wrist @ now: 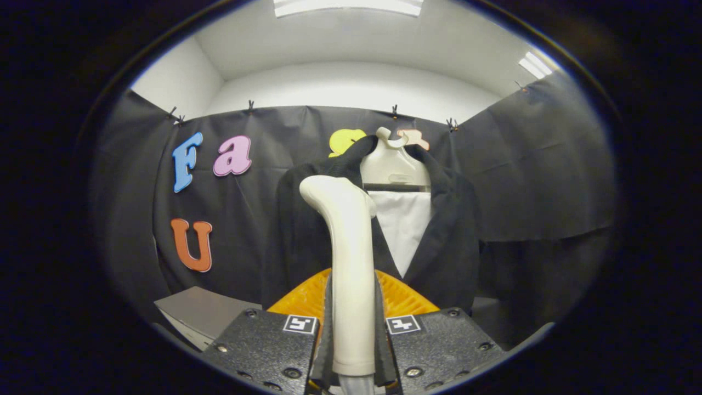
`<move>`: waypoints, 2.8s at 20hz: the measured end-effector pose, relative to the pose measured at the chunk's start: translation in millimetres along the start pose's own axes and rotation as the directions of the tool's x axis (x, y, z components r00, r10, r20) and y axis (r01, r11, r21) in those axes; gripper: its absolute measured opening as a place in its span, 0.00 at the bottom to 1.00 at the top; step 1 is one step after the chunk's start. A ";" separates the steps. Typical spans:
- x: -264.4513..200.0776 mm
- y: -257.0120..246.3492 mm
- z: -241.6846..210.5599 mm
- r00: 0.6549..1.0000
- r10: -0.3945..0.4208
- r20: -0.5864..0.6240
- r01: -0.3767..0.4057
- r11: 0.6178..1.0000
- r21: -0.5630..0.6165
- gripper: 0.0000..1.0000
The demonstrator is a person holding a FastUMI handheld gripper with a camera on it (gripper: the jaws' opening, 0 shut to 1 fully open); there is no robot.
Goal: Iron the clothes twice with a garment steamer, once on the left side and once on the right side.
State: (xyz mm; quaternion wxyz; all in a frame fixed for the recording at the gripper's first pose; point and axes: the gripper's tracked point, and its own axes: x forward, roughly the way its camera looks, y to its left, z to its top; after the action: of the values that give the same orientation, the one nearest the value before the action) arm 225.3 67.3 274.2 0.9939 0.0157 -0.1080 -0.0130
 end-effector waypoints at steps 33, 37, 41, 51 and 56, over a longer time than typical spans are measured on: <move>-68.3 -29.6 -198.1 0.943 -0.065 -0.327 0.046 0.997 -0.066 0.33; -77.3 -32.7 -222.2 0.928 -0.056 -0.367 0.041 0.998 -0.047 0.33; -83.7 -38.2 -244.1 0.917 -0.062 -0.395 0.048 0.998 -0.046 0.33; -101.5 -45.5 -310.6 0.868 -0.072 -0.491 0.043 0.997 -0.070 0.33; -112.6 -44.1 -350.9 0.831 -0.076 -0.552 0.023 0.995 -0.102 0.33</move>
State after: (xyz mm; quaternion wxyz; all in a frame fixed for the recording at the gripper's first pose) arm 189.8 36.4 -94.0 0.9815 -0.0236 0.1860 -0.0386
